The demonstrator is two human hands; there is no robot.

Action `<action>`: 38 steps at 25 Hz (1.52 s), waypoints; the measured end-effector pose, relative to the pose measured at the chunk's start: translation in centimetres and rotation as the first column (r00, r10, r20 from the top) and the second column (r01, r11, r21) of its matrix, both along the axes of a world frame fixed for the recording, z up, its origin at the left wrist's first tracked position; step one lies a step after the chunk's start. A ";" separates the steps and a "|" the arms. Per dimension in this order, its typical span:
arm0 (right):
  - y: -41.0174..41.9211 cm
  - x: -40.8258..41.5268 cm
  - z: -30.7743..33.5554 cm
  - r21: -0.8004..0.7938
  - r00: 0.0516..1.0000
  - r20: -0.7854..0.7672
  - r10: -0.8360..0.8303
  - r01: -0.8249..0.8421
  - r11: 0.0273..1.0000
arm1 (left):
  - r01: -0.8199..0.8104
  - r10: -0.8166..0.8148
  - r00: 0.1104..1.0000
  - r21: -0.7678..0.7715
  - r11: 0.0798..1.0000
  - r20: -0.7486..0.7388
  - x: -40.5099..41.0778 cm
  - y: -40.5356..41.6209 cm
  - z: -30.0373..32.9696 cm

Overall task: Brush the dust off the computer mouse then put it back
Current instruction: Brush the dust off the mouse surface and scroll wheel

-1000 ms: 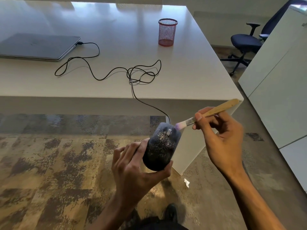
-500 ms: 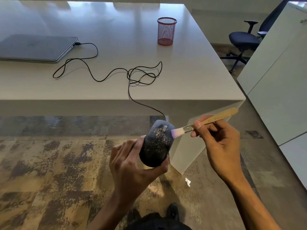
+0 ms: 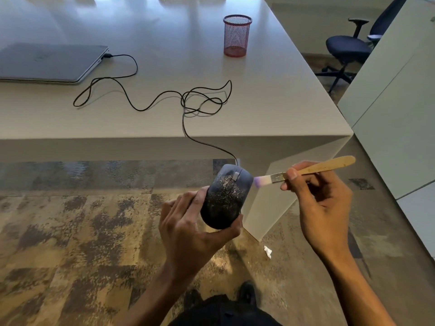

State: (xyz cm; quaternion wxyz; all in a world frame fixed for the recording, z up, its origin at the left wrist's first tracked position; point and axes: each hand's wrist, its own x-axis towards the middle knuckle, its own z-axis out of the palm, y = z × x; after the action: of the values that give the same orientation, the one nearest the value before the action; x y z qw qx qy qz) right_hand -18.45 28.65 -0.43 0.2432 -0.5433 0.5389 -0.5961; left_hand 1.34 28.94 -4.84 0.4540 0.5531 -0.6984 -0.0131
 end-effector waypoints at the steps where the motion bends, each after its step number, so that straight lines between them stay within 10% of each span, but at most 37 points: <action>1: 0.2 0.0 0.2 -0.031 0.999 0.011 0.049 -0.049 0.998 | -0.002 0.002 1.000 0.005 1.000 0.005 -0.1 0.0 0.0; 38: 0.9 2.6 0.4 -0.176 0.996 -0.083 0.044 -0.058 0.983 | 0.002 0.000 0.999 -0.021 1.000 0.054 0.7 0.9 0.0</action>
State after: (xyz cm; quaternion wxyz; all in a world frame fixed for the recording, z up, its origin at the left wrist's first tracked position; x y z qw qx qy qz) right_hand -15.86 29.58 -0.06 0.1873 -0.5995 0.4783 -0.6138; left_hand 2.03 29.89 -4.80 0.4410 0.5481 -0.7107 0.0090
